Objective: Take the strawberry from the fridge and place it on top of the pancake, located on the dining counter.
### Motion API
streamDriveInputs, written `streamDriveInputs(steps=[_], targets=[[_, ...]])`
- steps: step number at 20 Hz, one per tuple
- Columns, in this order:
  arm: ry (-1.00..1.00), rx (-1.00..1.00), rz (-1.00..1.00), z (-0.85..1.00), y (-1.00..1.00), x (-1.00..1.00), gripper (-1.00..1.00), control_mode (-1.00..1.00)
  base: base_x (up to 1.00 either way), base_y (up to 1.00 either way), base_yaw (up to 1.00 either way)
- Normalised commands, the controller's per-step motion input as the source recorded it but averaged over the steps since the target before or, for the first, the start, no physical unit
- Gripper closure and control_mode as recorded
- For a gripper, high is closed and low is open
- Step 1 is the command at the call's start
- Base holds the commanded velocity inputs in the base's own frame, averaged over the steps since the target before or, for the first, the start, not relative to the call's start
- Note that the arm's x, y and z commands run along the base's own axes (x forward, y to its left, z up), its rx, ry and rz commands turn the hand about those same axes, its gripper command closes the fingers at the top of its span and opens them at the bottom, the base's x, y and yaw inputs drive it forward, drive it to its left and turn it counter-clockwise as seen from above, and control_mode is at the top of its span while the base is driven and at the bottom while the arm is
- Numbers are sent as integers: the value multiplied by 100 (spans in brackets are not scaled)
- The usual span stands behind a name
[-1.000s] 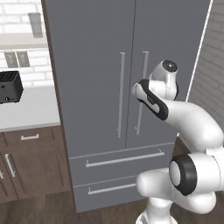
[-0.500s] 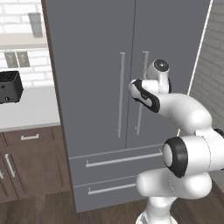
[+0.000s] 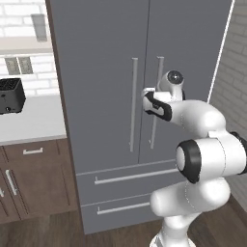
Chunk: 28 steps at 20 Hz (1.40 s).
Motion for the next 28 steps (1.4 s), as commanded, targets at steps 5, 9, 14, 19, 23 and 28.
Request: streamDriveInputs(steps=[5, 9, 14, 19, 23, 28], targets=[[-10, 0, 0, -10, 0, 26, -100, -100, 0, 0, 0], [-2, 0, 0, 0, 0, 29, 100, -100, 0, 0, 0], [2, 0, 0, 0, -8, 6, 100, -100, 0, 0, 0], [1, 2, 0, 0, -28, -44, 100, -100, 0, 0, 0], [3, 3, 0, -1, -73, -71, 100, -100, 0, 0, 0], [4, 1, 0, 0, -72, -92, 100, -100, 0, 0, 0]])
